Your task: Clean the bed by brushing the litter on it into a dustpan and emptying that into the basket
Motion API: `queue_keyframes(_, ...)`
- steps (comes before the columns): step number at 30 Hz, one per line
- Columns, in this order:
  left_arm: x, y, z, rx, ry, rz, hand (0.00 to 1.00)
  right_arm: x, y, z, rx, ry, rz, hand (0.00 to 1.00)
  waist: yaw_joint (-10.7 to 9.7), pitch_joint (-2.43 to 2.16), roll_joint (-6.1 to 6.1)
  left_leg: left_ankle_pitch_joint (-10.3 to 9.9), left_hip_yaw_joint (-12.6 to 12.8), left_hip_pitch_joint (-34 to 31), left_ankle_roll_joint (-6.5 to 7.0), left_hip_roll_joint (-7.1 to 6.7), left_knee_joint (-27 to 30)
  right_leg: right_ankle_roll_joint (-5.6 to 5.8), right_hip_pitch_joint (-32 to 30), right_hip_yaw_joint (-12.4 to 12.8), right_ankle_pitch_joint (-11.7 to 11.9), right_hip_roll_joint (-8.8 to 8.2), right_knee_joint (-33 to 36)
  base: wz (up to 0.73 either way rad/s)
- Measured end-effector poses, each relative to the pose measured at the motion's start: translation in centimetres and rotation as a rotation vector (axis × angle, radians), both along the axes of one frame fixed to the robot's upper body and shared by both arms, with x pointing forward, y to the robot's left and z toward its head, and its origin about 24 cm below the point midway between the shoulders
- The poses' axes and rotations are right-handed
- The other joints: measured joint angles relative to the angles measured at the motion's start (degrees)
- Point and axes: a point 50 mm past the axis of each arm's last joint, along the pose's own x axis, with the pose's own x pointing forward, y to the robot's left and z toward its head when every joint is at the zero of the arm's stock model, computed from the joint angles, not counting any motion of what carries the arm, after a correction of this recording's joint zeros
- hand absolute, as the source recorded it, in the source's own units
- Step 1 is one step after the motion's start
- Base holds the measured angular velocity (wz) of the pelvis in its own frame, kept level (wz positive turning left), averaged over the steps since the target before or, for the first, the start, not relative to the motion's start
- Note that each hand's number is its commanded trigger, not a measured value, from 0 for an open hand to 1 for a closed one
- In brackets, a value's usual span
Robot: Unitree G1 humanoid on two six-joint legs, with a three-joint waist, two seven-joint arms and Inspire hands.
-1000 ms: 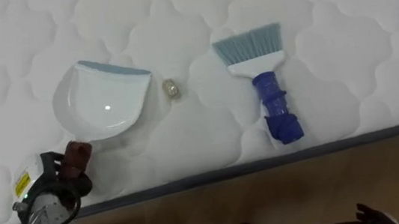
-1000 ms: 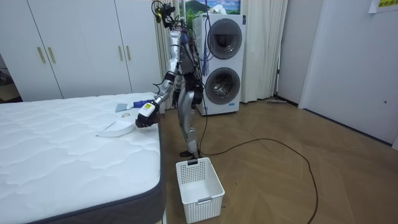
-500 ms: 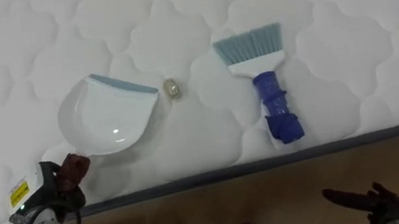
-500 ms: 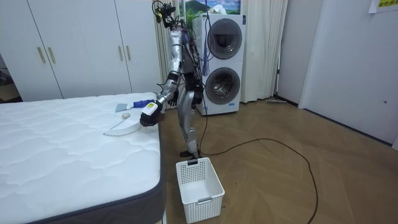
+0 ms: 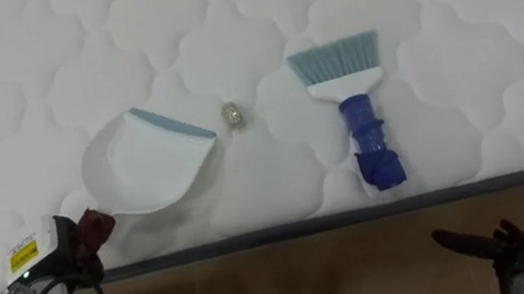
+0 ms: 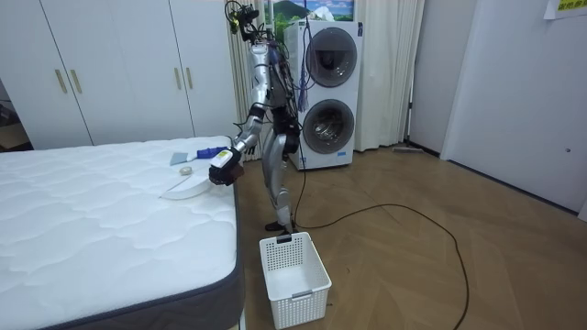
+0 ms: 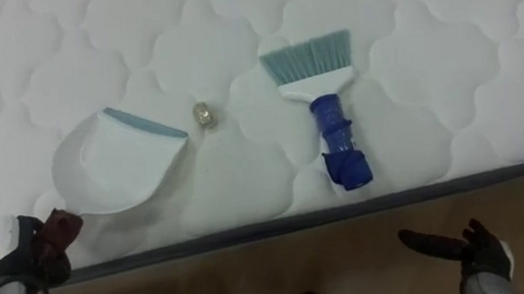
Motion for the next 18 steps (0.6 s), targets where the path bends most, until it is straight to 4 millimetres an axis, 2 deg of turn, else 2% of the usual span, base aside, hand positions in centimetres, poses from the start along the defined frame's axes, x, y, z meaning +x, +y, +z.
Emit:
queue_keyframes(8, -0.7, 0.3, -0.3, 0.001, 0.014, 0.003, 1.00, 1.4, 0.1, 0.9, -0.058, -0.036, 0.012, 0.00, -0.11, -0.07, -0.62, 0.00, 0.57, 0.40, 0.01, -0.06, -0.38, 0.10, -0.06, 0.83, 0.03, 0.08, 0.05, -0.05)
queue_keyframes(18, -0.8, 0.5, -0.1, 0.030, 0.002, -0.021, 1.00, 5.0, 0.4, 4.9, -0.272, -0.226, 0.034, 0.00, -0.26, -0.14, -1.20, 0.06, 0.56, 0.60, 0.09, -0.21, -0.72, 0.35, -0.03, 0.96, 0.19, 0.01, 0.04, -0.01)
